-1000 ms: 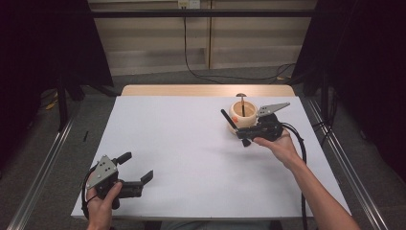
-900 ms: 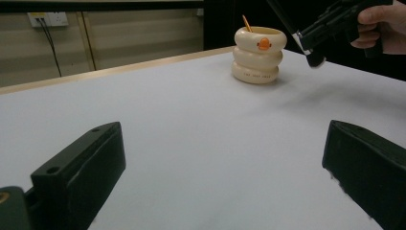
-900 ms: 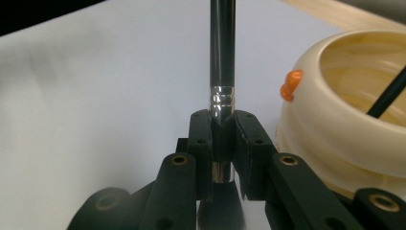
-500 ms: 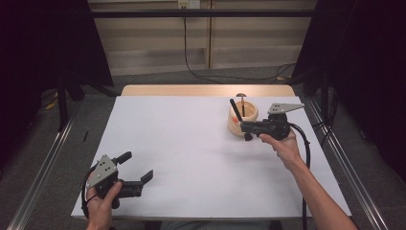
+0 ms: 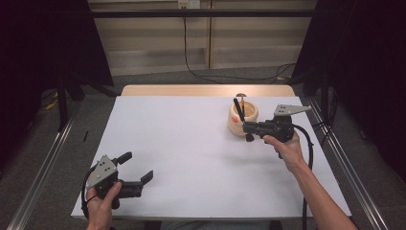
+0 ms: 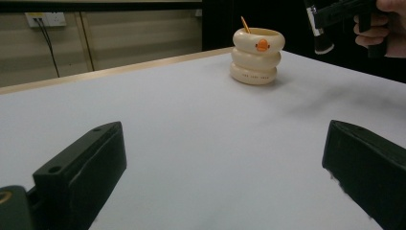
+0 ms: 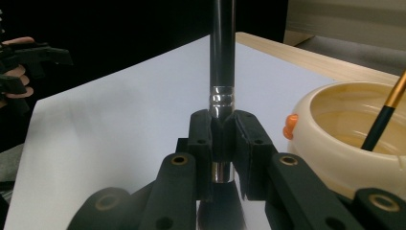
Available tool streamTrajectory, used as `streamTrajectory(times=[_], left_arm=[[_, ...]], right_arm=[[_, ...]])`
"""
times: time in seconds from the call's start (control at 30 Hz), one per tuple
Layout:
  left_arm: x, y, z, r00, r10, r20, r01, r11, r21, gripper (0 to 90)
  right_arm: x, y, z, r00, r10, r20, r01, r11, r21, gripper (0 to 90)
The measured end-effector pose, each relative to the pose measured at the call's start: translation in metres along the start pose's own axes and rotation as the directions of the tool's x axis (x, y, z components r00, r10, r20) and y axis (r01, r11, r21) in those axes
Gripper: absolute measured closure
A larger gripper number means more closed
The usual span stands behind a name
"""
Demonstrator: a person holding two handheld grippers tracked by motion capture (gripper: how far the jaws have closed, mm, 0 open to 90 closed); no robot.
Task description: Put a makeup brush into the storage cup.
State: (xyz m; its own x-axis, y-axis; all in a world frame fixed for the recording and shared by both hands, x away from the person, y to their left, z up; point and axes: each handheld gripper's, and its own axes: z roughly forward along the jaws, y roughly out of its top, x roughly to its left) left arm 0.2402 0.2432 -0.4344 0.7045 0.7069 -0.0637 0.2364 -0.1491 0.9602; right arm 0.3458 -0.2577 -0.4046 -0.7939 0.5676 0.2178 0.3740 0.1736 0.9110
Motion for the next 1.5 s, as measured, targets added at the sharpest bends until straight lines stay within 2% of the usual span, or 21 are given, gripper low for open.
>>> streamTrajectory(times=[0.1,0.33,0.5,0.67,0.8,1.0,1.2,1.33,1.4,1.5], left_arm=[[0.0,0.0,-0.001,1.0,-0.001,-0.002,0.001,1.0,-0.004,1.4],[0.0,0.0,-0.002,1.0,-0.002,0.0,0.002,1.0,-0.008,1.3],[0.0,0.001,-0.002,1.0,0.001,0.002,-0.001,0.9999,-0.01,1.4],[0.001,0.001,-0.003,1.0,0.002,0.002,-0.002,0.9999,-0.01,1.4],[0.001,0.001,-0.003,1.0,0.002,0.004,-0.002,0.9999,-0.01,1.3],[0.001,0.0,-0.002,1.0,0.001,0.005,0.0,1.0,-0.01,1.3],[0.001,0.0,-0.002,1.0,0.0,0.002,0.0,1.0,-0.008,1.3],[0.001,0.0,-0.001,1.0,0.002,0.004,-0.002,1.0,-0.006,1.3],[0.001,0.0,-0.001,1.0,0.002,0.005,-0.002,1.0,-0.006,1.3],[0.002,0.0,-0.001,1.0,-0.002,0.006,0.002,1.0,-0.006,1.0]], right_arm=[[0.006,0.003,0.001,0.9998,-0.007,-0.021,0.007,1.0,-0.007,77.6],[0.022,0.007,0.002,0.9978,-0.041,-0.052,0.042,0.999,0.014,77.6],[0.028,0.009,-0.001,0.9955,-0.068,-0.066,0.069,0.997,0.018,77.6],[0.034,0.007,-0.003,0.9933,-0.074,-0.089,0.078,0.996,0.037,77.6],[0.045,0.005,0.002,0.987,-0.094,-0.131,0.104,0.992,0.077,77.6],[0.056,0.007,0.006,0.9794,-0.108,-0.171,0.128,0.986,0.109,77.6],[0.066,0.007,0.015,0.9653,-0.131,-0.226,0.168,0.974,0.151,77.6],[0.073,0.008,0.018,0.9585,-0.145,-0.245,0.191,0.966,0.175,77.6],[0.074,0.009,0.019,0.9568,-0.155,-0.246,0.205,0.96,0.192,77.6],[0.074,0.011,0.02,0.9605,-0.158,-0.23,0.213,0.947,0.241,77.6]])
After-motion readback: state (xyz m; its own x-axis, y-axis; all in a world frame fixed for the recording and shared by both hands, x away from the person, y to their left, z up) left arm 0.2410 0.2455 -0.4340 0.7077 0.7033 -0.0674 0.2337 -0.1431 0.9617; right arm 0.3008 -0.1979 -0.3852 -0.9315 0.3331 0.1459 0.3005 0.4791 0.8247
